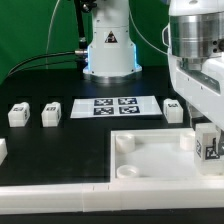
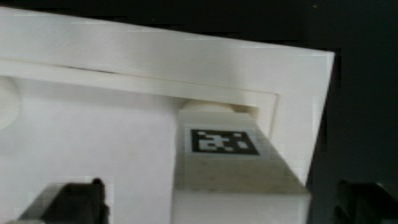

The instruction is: Assemble one leg

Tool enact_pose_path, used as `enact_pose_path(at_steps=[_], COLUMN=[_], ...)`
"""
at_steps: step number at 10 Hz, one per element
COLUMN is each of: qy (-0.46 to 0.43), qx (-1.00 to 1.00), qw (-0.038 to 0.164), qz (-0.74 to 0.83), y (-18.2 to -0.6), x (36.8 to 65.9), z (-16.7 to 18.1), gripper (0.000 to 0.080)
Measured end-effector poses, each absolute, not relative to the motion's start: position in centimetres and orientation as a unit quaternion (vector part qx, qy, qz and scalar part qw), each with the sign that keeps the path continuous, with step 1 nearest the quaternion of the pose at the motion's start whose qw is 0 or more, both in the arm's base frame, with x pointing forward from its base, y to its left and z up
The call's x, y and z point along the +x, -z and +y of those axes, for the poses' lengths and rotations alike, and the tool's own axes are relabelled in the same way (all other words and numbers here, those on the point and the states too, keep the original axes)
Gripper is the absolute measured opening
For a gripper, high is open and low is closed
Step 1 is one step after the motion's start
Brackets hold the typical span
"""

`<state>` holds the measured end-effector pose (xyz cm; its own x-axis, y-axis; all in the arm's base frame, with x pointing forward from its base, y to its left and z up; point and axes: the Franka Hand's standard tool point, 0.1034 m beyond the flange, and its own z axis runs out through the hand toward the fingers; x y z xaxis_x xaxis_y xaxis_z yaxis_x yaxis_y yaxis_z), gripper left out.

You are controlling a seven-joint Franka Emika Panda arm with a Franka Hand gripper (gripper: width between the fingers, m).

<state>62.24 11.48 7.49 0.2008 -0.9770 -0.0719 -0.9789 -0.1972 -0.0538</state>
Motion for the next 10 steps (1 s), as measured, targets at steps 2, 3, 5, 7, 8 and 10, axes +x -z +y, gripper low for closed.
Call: enact_pose_path(at_steps=[2,3,5,7,8,10], qy=[-0.009,-0.005,-0.002,0.001,-0.002,0.003], qx=[-0.856,-0.886,-0.925,-0.965,-0.976,-0.995], qw=[0.037,0.033,0.032,0.028,0.026,0.017], qz=[0.515,0.462,0.380,0.262,0.214,0.101], y=[-7.64,-7.67,-7.65,-7.64,-7.58,-7.57], x=[62.40,62.38,62.35,62.41,62.50,62.66], z=[11.66,11.81,11.93,11.58,11.36,11.29], gripper=[0.0649,0.0649,0.0649,0.0649,0.0649,0.0649])
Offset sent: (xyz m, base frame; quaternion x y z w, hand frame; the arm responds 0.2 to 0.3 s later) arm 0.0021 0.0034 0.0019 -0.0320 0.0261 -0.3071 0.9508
